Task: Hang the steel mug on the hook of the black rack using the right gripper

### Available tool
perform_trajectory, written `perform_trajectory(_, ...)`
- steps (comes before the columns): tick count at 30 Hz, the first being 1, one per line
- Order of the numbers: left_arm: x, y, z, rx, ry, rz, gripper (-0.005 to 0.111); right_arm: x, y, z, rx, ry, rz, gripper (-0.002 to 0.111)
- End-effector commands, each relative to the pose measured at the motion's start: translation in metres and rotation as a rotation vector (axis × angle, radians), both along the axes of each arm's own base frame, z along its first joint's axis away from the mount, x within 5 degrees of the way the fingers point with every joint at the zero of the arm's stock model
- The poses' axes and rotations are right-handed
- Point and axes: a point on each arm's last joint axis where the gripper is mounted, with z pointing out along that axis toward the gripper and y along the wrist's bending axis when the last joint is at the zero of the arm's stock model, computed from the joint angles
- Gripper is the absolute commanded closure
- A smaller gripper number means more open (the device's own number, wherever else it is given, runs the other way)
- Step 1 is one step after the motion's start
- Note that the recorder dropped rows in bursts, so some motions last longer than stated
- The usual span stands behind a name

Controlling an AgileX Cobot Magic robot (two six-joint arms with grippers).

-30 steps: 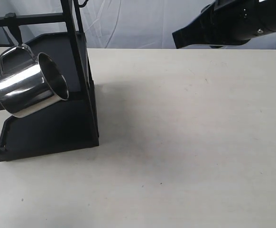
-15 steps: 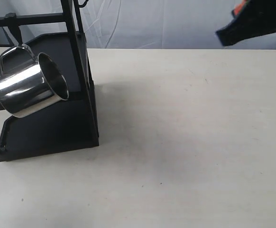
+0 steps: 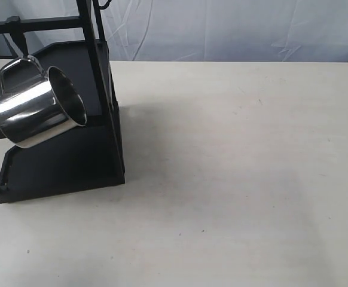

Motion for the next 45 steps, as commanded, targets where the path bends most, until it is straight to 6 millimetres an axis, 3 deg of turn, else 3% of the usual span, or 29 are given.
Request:
perform_trajectory(1, 0.0, 0.0, 0.0, 0.0, -0.002, -0.005, 0.105, -0.019, -0.002, -0.033, 0.008, 0.003, -0.016, 0.108)
perform_trajectory(5, 0.0, 0.0, 0.0, 0.0, -0.002, -0.005, 0.105, -0.007, 0.002, -0.069, 0.044, 0.051, 0.018, 0.108)
perform_trajectory(13, 0.0, 0.0, 0.0, 0.0, -0.002, -0.005, 0.105, 0.02, 0.015, -0.128, 0.165, -0.086, 0.128, 0.108)
perform_trajectory(28, 0.0, 0.0, 0.0, 0.0, -0.002, -0.005, 0.105, -0.003, 0.012, -0.243, 0.192, 0.037, 0.103, 0.108)
perform_trajectory(33, 0.0, 0.0, 0.0, 0.0, -0.002, -0.005, 0.105, -0.007, 0.012, -0.245, 0.212, 0.05, 0.102, 0.108)
perform_trajectory(37, 0.0, 0.0, 0.0, 0.0, -0.002, -0.005, 0.105, -0.011, 0.014, -0.257, 0.255, 0.187, 0.091, 0.108)
perform_trajectory(45, 0.0, 0.0, 0.0, 0.0, -0.002, -0.005, 0.105, -0.011, 0.015, -0.257, 0.309, 0.195, 0.093, 0.108)
